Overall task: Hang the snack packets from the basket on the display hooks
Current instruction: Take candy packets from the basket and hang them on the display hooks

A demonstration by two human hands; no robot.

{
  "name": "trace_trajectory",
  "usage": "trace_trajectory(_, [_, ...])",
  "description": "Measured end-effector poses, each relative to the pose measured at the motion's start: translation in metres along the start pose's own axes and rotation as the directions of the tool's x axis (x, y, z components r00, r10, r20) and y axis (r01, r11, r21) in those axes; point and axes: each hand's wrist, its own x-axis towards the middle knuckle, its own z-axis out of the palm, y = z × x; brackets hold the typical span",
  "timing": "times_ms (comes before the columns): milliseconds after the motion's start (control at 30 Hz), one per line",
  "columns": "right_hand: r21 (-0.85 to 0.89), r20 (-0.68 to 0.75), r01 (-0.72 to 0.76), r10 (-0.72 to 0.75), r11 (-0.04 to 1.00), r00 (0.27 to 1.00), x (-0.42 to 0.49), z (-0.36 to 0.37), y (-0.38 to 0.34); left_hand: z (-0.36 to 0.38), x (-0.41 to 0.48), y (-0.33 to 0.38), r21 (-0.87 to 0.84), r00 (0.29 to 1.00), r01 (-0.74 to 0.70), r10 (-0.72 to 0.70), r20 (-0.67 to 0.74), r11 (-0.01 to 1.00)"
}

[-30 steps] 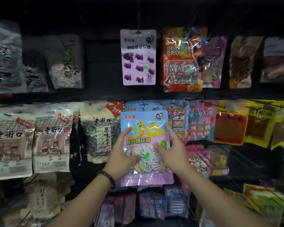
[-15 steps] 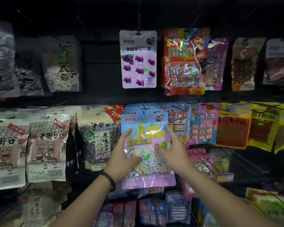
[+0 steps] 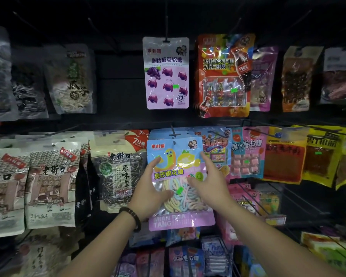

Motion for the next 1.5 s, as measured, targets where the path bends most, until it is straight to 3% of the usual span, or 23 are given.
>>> trace_trajectory(200, [-0.215,0.068,-0.053,0.069,0.975,0.995,0.032,0.012,-0.003,0.004,0.028,-0.006,0.224,0.998,0.059,-0.051,-0.044,0.973])
trace_trajectory(367, [-0.359,0.089,-0.074,0.113,0.93,0.99,0.043,0.017,0.0,0.014,0.04,-0.013,0.172,0.983,0.154,-0.134,-0.122,0.973])
trace_trajectory(600, [-0.417,0.175,-0.079,0.165,0.905,0.971,0.014,0.004,0.014,0.017,0.019,-0.027,0.171,0.987,0.163,-0.162,-0.019,0.972])
trace_trajectory(767, [-0.446,0.205,-0.063,0.17,0.893,0.964,-0.042,-0.002,0.038,0.033,-0.044,-0.038,0.176,0.995,0.101,-0.098,-0.026,0.979])
trace_trajectory(900, [-0.444,0.14,-0.024,0.096,0.896,0.986,-0.1,0.0,0.076,0.05,-0.121,-0.066,0.217,0.997,0.008,-0.025,0.072,0.976])
trace_trajectory(1000, [-0.377,0.092,-0.063,0.105,0.924,0.99,-0.155,0.01,0.118,0.068,-0.189,-0.112,0.288,0.973,0.058,-0.119,0.2,0.956])
trace_trajectory(1100, [-0.354,0.102,-0.205,0.255,0.913,0.961,-0.221,0.025,0.177,0.085,-0.259,-0.168,0.346,0.91,0.177,-0.287,0.299,0.921])
trace_trajectory(1200, [-0.383,0.148,-0.389,0.471,0.838,0.869,-0.294,0.045,0.239,0.099,-0.324,-0.219,0.423,0.857,0.237,-0.394,0.333,0.874])
trace_trajectory(1267, [-0.379,0.155,-0.554,0.642,0.741,0.751,-0.345,0.061,0.277,0.11,-0.362,-0.247,0.459,0.806,0.305,-0.483,0.342,0.834])
trace_trajectory(1400, [-0.249,0.176,-0.885,0.917,0.394,0.358,-0.432,0.081,0.327,0.13,-0.412,-0.281,0.58,0.597,0.351,-0.653,0.467,0.735])
trace_trajectory(1433, [-0.231,0.173,-0.928,0.951,0.292,0.256,-0.446,0.083,0.333,0.133,-0.416,-0.285,0.6,0.544,0.348,-0.676,0.497,0.721])
trace_trajectory(1500, [-0.27,0.199,-0.948,0.973,0.17,0.118,-0.465,0.087,0.346,0.138,-0.417,-0.294,0.618,0.473,0.361,-0.708,0.524,0.698])
